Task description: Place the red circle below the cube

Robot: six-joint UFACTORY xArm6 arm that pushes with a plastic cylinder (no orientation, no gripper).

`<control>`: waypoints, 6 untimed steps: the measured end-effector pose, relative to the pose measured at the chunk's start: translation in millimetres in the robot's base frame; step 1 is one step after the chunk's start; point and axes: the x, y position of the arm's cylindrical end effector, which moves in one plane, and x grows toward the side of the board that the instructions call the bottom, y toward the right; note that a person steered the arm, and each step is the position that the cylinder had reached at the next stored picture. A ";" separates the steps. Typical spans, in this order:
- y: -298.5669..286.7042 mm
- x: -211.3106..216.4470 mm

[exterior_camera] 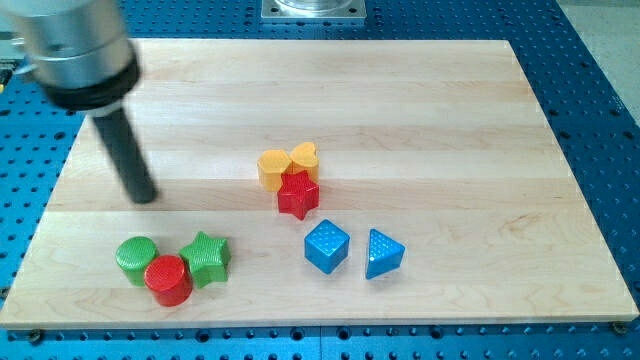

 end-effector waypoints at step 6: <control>65.5 131.1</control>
